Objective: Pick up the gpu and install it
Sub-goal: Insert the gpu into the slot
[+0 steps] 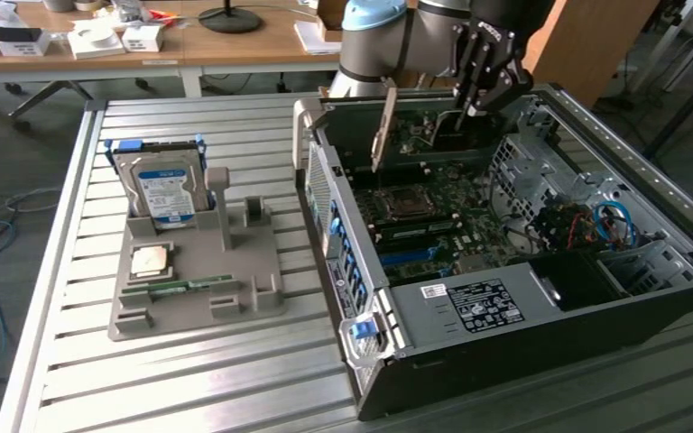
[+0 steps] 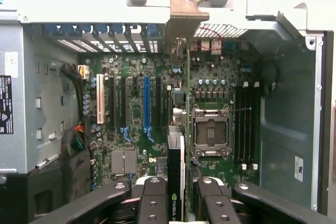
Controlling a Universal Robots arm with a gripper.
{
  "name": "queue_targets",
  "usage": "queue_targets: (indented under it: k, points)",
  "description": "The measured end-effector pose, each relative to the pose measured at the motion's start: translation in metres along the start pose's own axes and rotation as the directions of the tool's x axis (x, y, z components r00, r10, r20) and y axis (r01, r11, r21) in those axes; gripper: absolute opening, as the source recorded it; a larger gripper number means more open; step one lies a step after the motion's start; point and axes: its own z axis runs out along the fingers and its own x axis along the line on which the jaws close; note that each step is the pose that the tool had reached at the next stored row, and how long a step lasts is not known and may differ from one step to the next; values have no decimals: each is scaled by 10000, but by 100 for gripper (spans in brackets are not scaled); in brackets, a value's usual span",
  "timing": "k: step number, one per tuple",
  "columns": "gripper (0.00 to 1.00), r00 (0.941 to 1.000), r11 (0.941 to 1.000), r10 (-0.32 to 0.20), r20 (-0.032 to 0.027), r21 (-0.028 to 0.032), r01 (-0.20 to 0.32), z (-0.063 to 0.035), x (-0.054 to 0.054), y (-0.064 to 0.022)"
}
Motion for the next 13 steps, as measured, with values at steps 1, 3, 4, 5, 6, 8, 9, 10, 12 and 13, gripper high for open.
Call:
queue_targets:
  k: [1, 3, 4, 5, 6, 8, 9, 10, 12, 13]
  points:
    - [26, 10000, 10000, 0, 0, 0, 0, 0, -1, -19]
    - [26, 10000, 10000, -1, 0, 0, 1, -1, -1, -47]
    - [26, 10000, 10000, -1, 1, 0, 1, -1, -1, -48]
    - [26, 10000, 10000, 0, 1, 0, 0, -1, -1, -48]
    - [26, 10000, 10000, 0, 0, 1, 0, -1, -2, -48]
    - [26, 10000, 10000, -1, 3, 1, 1, 0, 4, -51]
    - [26, 10000, 10000, -1, 3, 1, 1, -1, 14, -54]
    - [26, 10000, 10000, 0, 3, 1, 0, -2, 27, -56]
    - [26, 10000, 10000, -1, 5, 0, 1, -3, 58, -60]
    - [26, 10000, 10000, -1, 7, 1, 1, -3, 76, -61]
